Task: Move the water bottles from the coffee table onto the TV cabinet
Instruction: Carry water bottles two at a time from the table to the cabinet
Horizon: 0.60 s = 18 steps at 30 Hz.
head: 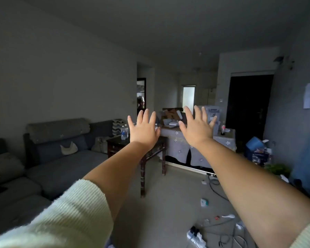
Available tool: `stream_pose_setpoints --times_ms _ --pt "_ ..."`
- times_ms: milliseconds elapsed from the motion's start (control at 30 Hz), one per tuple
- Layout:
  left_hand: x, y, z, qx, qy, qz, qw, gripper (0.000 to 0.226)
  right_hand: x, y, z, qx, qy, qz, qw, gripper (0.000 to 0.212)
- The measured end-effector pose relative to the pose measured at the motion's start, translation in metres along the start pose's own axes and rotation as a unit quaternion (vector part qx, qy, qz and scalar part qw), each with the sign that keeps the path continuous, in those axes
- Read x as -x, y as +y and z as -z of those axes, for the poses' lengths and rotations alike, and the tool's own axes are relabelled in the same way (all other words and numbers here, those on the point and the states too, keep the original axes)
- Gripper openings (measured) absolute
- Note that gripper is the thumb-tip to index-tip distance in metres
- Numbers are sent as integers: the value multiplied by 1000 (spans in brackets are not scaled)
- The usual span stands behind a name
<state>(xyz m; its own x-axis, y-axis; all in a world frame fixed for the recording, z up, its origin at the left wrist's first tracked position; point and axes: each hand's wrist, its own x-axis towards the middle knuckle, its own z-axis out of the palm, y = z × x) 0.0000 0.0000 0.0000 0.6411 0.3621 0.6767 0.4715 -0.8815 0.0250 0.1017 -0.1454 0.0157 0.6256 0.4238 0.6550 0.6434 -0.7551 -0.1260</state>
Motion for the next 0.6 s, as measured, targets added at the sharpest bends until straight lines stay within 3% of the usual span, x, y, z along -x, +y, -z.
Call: stream_pose_setpoints --times_ms 300,600 --pt "50 7 -65 14 -93 19 995 63 48 15 -67 50 -137 -23 989 60" --pt "93 8 -129 11 -208 50 977 65 94 37 -148 59 -220 -14 974 61"
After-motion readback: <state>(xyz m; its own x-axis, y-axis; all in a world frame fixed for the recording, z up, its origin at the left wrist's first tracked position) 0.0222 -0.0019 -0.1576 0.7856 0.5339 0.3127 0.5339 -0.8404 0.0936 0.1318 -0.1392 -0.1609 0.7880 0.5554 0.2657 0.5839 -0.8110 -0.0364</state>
